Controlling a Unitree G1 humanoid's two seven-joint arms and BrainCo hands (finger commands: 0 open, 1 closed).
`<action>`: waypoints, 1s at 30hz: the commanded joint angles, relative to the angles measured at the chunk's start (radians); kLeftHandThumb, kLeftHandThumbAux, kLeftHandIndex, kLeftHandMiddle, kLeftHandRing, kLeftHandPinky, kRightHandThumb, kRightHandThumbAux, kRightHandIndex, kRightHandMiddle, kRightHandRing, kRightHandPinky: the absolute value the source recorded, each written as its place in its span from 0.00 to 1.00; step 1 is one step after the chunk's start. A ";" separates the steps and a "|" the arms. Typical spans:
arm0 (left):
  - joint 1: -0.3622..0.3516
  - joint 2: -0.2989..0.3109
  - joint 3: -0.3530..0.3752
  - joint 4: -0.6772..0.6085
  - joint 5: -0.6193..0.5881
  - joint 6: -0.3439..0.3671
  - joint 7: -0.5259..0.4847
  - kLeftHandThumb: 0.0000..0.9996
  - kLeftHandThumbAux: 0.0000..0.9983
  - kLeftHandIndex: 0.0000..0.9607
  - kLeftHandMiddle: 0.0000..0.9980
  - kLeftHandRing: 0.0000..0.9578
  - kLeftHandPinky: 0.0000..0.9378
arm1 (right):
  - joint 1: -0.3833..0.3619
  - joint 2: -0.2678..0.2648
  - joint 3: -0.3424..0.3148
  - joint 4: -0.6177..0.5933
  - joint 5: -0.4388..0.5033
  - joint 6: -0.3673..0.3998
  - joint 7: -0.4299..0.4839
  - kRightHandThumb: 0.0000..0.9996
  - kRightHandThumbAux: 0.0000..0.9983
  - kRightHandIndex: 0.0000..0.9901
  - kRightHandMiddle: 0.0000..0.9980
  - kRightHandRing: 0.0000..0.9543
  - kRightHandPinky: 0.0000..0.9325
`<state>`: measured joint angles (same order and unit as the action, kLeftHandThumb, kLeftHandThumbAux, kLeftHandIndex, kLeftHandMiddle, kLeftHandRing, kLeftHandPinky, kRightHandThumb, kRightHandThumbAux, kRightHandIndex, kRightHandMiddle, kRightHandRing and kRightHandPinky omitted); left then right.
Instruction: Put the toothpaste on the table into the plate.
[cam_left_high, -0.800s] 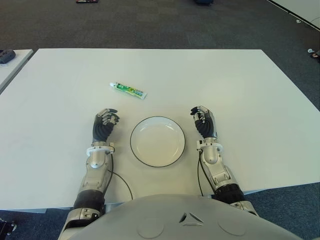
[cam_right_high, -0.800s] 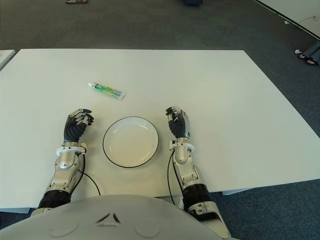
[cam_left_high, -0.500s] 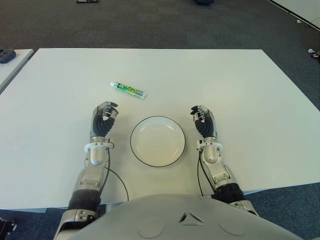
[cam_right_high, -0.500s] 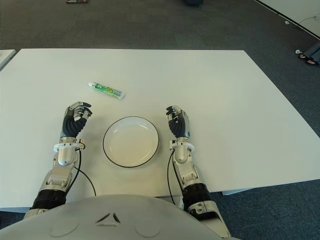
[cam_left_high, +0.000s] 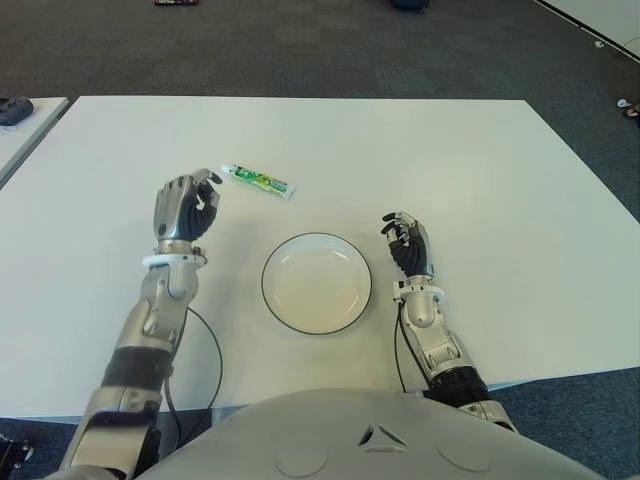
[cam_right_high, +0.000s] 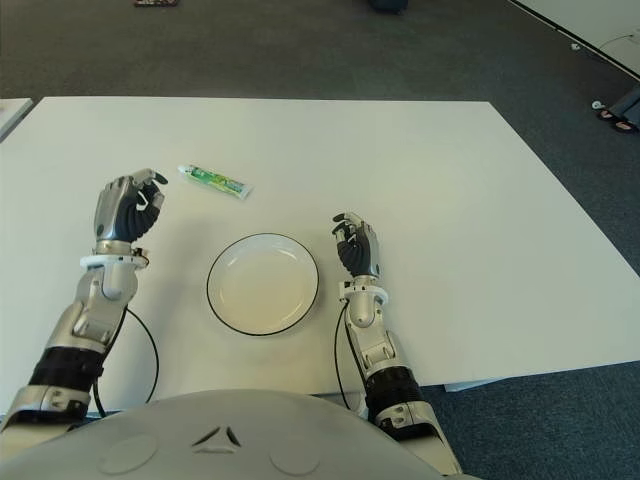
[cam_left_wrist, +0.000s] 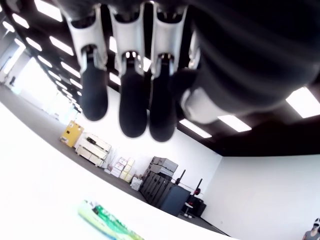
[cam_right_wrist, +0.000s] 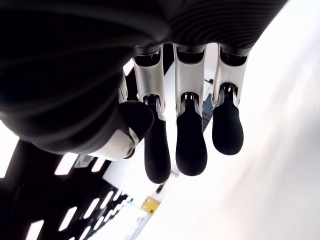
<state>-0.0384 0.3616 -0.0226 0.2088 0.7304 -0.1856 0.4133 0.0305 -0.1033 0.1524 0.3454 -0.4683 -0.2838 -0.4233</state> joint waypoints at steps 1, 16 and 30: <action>-0.050 0.034 -0.037 0.036 0.034 0.045 -0.029 0.83 0.68 0.47 0.46 0.47 0.45 | -0.008 0.003 0.000 0.010 0.010 -0.001 0.002 0.83 0.70 0.38 0.56 0.71 0.68; -0.303 0.166 -0.168 0.387 0.066 -0.073 0.058 0.62 0.50 0.19 0.21 0.21 0.27 | -0.008 -0.008 -0.010 0.026 0.021 -0.027 0.008 0.83 0.70 0.38 0.55 0.69 0.66; -0.544 0.200 -0.318 0.690 0.121 -0.169 0.106 0.58 0.33 0.04 0.12 0.14 0.23 | -0.005 -0.013 -0.012 0.035 0.009 -0.030 -0.014 0.83 0.70 0.37 0.53 0.66 0.66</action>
<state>-0.5122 0.5563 -0.3006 0.8089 0.8271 -0.3325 0.5061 0.0288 -0.1201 0.1403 0.3745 -0.4648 -0.3079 -0.4322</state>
